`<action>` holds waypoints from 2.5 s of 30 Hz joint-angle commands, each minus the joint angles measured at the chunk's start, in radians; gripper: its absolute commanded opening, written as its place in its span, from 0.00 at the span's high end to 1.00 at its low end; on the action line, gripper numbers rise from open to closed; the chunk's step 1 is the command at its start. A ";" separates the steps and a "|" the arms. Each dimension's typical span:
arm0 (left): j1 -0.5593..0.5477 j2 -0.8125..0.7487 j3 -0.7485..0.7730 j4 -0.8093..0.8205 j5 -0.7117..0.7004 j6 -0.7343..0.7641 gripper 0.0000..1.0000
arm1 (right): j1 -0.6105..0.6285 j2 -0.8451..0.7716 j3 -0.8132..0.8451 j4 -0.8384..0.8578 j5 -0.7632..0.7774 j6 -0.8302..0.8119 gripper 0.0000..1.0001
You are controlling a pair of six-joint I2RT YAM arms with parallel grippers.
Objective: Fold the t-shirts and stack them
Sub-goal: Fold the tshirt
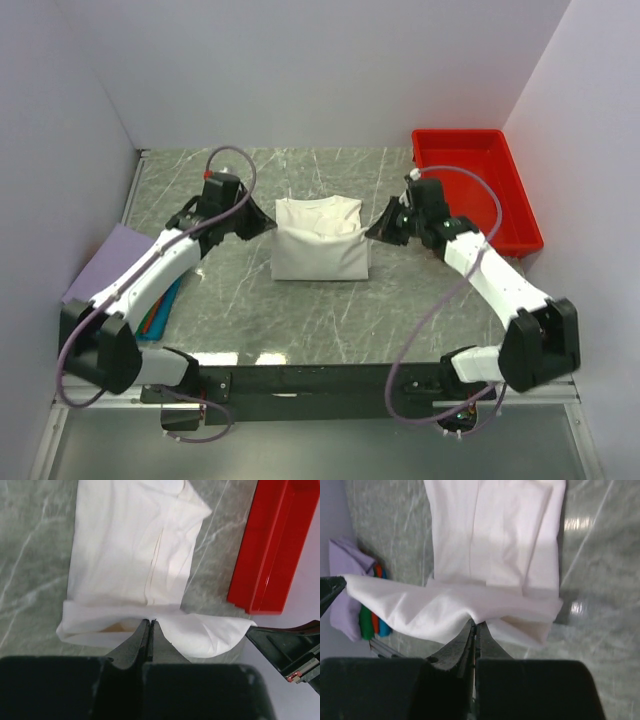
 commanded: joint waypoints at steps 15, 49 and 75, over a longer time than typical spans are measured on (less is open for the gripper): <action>0.181 0.789 0.642 0.167 0.216 0.064 1.00 | -0.199 0.898 0.852 0.012 -0.202 -0.008 1.00; 0.008 0.967 0.756 0.039 0.012 0.140 0.63 | 0.085 1.021 0.948 -0.171 0.219 -0.174 0.50; -0.290 0.064 -0.313 0.168 -0.069 -0.026 0.64 | 0.415 0.037 -0.323 0.140 0.254 0.084 0.52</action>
